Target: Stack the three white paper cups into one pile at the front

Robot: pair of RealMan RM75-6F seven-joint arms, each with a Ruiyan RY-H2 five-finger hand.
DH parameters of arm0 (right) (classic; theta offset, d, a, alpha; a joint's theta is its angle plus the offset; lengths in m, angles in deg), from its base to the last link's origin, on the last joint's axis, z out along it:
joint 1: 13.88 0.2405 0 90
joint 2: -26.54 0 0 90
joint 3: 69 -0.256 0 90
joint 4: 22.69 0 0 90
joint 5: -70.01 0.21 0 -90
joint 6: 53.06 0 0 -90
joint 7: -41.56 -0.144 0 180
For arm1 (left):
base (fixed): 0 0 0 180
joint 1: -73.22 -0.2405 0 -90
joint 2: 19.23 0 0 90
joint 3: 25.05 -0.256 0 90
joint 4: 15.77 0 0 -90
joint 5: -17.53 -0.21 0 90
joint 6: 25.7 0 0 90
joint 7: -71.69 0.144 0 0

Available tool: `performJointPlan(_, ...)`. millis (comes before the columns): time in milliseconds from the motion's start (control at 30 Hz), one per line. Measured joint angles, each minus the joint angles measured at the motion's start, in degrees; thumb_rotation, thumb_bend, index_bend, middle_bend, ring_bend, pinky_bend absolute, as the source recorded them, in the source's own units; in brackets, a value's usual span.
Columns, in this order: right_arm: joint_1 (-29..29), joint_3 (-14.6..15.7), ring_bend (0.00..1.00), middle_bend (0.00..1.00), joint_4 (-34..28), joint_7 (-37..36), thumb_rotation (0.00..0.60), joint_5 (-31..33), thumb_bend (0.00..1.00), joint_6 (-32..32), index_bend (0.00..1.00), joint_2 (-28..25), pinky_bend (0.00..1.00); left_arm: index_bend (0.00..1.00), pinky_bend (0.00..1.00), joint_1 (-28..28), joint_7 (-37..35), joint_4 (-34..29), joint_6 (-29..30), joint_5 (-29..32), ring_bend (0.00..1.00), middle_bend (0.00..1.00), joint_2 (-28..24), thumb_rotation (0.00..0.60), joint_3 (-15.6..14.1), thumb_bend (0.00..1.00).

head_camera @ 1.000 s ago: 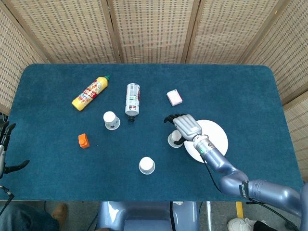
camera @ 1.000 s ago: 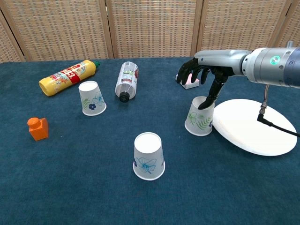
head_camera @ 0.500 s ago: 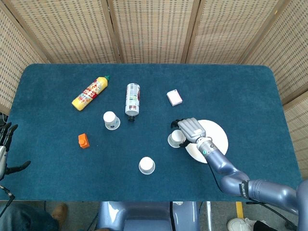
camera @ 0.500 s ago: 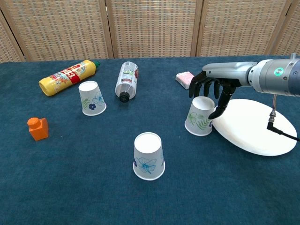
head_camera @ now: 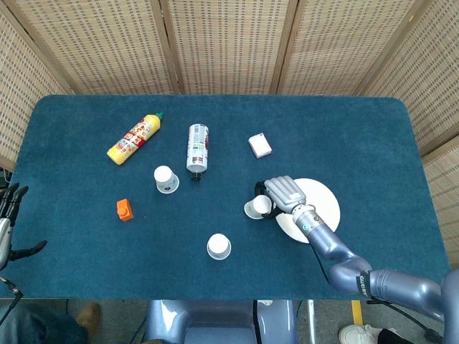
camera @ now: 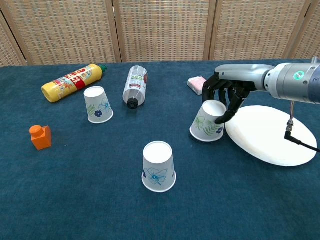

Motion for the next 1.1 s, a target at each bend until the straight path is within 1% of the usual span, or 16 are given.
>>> performJointPlan(133,-0.3,-1.1,0.54,0.56,-3.7,-1.7,0.6,-1.0,0.41,0.4,0.52,-2.3,0.59,0.0,0.0,0.0,0.0,0.0,-0.3,-0.2,0.0,0.0,0.0,0.6,-0.1,0.0)
performJointPlan(233,-0.7,-2.0,0.54,0.56,-8.2,-3.1,0.6,-2.0,0.42,0.7,0.52,-5.0,0.59,0.0,0.0,0.0,0.0,-0.1,-0.3,-0.4,0.0,0.0,0.0,0.6,-0.1,0.0)
performJointPlan(367,-1.1,-3.1,0.54,0.56,-15.8,-4.8,0.6,-3.5,0.41,0.5,0.52,-9.6,0.58,0.0,0.0,-0.1,0.2,-0.2,-0.4,-0.9,0.0,0.0,0.0,0.6,-0.3,0.0)
performJointPlan(467,-1.2,-3.3,0.54,0.56,-21.7,-5.3,0.6,-4.7,0.42,-0.3,0.52,-13.1,0.59,0.0,0.0,-0.1,0.3,-0.4,-0.4,-1.3,0.0,0.0,0.0,0.6,-0.4,0.0)
performJointPlan(600,-0.8,-2.7,0.54,0.56,-27.2,-4.4,0.6,-5.7,0.42,-1.2,0.52,-16.1,0.59,0.0,0.0,-0.3,0.3,-0.5,0.1,-2.2,0.0,0.0,-0.1,0.6,-0.6,0.0)
performJointPlan(833,1.1,-0.9,0.54,0.56,-28.7,1.4,0.6,-5.2,0.42,-0.5,0.52,-14.4,0.59,0.0,0.0,-0.9,-0.6,-0.3,0.9,-3.9,0.0,0.0,-0.1,0.6,-1.0,0.0)
performJointPlan(933,2.4,-0.1,0.54,0.56,-28.7,4.9,0.6,-3.8,0.42,0.3,0.52,-12.8,0.59,0.0,0.0,-1.0,-0.8,-0.2,0.8,-4.1,0.0,0.0,-0.2,0.6,-1.1,0.0)
performJointPlan(1100,5.0,0.7,0.54,0.56,-28.4,9.8,0.6,0.9,0.43,2.2,0.52,-9.8,0.59,0.0,0.0,-1.0,-1.0,0.0,0.8,-4.6,0.0,0.0,-0.2,0.6,-1.2,0.0)
